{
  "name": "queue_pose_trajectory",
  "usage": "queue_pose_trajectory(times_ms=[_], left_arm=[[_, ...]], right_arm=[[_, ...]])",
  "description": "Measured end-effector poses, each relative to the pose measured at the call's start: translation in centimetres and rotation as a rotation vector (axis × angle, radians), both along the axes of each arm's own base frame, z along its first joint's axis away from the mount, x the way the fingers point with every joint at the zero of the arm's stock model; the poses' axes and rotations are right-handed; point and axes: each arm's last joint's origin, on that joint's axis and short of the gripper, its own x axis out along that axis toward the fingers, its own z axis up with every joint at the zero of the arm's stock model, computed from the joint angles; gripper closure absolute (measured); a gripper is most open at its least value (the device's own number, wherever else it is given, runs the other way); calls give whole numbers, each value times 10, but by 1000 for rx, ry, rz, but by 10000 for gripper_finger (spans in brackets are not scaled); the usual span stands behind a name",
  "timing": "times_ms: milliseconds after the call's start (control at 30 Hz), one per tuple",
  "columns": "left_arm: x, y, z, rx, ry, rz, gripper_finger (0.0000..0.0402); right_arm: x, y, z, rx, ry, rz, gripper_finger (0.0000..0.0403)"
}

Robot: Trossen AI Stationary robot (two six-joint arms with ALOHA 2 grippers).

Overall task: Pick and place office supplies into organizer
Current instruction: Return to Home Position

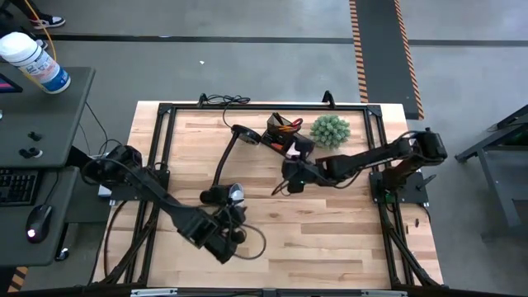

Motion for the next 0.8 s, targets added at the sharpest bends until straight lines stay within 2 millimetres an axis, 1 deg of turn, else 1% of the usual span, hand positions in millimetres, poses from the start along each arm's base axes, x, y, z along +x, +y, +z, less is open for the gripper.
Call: queue_pose_trajectory(times_ms=[133,200,300,367,433,567,667,800], left_arm=[[6,9,4,17,-35,-11,336],[4,13,1,31,-36,-37,361],[-3,21,-5,8,-95,-63,394],[-13,31,-7,-16,-145,-74,395],[-24,42,-9,-56,-202,-108,390],[-45,62,-13,-127,-332,-259,399],[-61,80,-19,-157,-448,-373,396],[-82,108,-26,-204,-604,-482,400]], right_arm=[[-2,10,0,-2,-3,7,402],[-2,10,-1,5,-1,0,401],[-4,11,-2,10,9,-6,402],[-4,11,-3,16,4,-2,402],[-5,12,-8,35,-13,12,402],[-10,13,-25,102,-52,63,402],[-15,19,-36,159,-106,95,402],[-20,33,-43,198,-172,140,402]])
